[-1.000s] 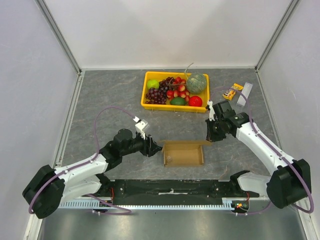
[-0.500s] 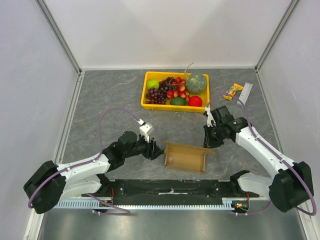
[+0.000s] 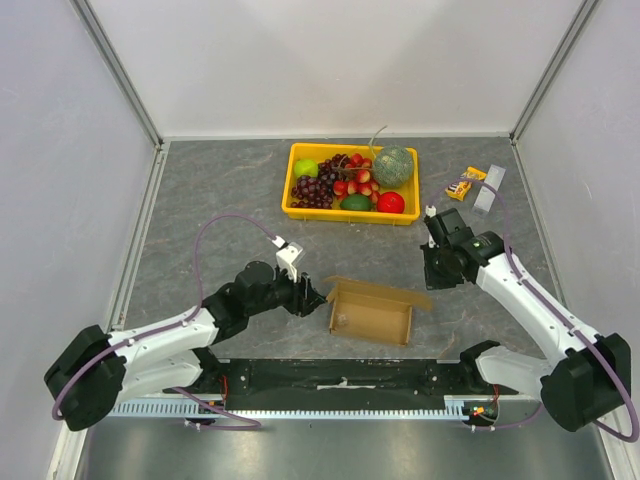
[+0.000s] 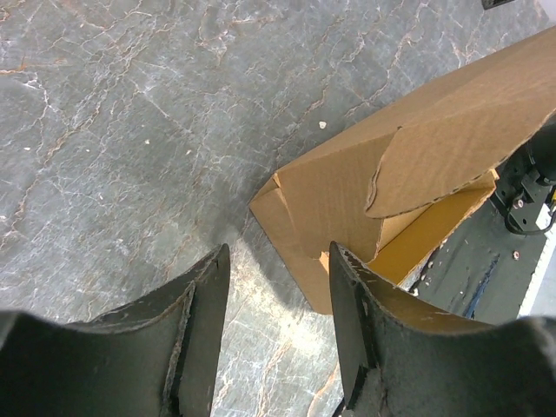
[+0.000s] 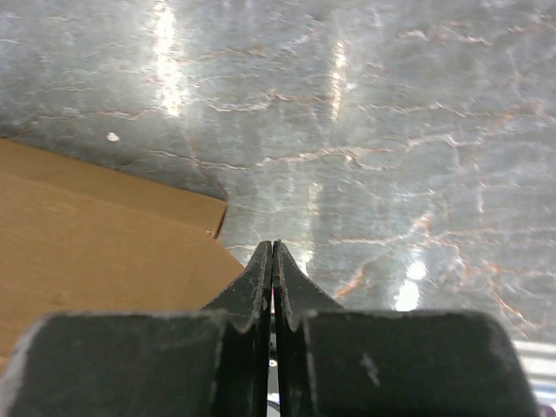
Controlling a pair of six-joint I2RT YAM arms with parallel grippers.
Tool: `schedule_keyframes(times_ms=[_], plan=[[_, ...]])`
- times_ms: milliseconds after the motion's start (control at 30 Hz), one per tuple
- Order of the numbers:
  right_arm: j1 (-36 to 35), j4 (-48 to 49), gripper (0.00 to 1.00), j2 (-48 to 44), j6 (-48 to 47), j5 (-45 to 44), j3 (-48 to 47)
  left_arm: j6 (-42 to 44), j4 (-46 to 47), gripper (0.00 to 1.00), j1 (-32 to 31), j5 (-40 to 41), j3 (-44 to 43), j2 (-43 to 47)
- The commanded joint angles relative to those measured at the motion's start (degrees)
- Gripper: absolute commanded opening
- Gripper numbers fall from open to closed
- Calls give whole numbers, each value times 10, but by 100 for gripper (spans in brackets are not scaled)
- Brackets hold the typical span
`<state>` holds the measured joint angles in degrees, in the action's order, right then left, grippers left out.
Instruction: Fold the paper box
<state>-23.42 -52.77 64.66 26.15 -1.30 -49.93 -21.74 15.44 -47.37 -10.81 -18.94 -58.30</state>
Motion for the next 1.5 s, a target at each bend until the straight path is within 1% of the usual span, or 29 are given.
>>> schedule_keyframes(times_ms=[0, 33, 67, 167, 300, 467, 633, 967, 1100, 1300, 1467], plan=[[0, -72, 6, 8, 28, -64, -35, -9, -7, 55, -3, 14, -22, 7], [0, -75, 8, 12, 35, -56, -33, -11, -7, 55, -2, 13, -24, 6], [0, -79, 8, 14, 39, -42, -28, -12, -7, 55, -2, 12, -26, 5], [0, -91, 5, 14, 43, -20, -16, -10, -6, 54, -1, 17, -32, -6], [0, -107, 3, 9, 42, -10, -13, 3, -6, 54, -2, 25, -43, -19], [0, -99, 2, 8, 36, 52, 1, 16, -6, 54, -2, 13, -67, -44], [-1, -89, 2, 8, 29, 96, 16, 19, -8, 51, -2, -7, -79, -60], [0, -83, 2, 7, 11, 160, 31, 9, -42, 46, -2, -28, -70, -30], [0, -60, 1, 1, 22, 198, 42, 5, -52, 45, -3, -37, -65, -17], [-1, -3, 1, -15, 69, 257, 61, 2, -48, 45, -8, -47, -66, -21], [-1, 18, 1, -23, 94, 265, 55, 2, -46, 44, -18, -50, -68, -29]])
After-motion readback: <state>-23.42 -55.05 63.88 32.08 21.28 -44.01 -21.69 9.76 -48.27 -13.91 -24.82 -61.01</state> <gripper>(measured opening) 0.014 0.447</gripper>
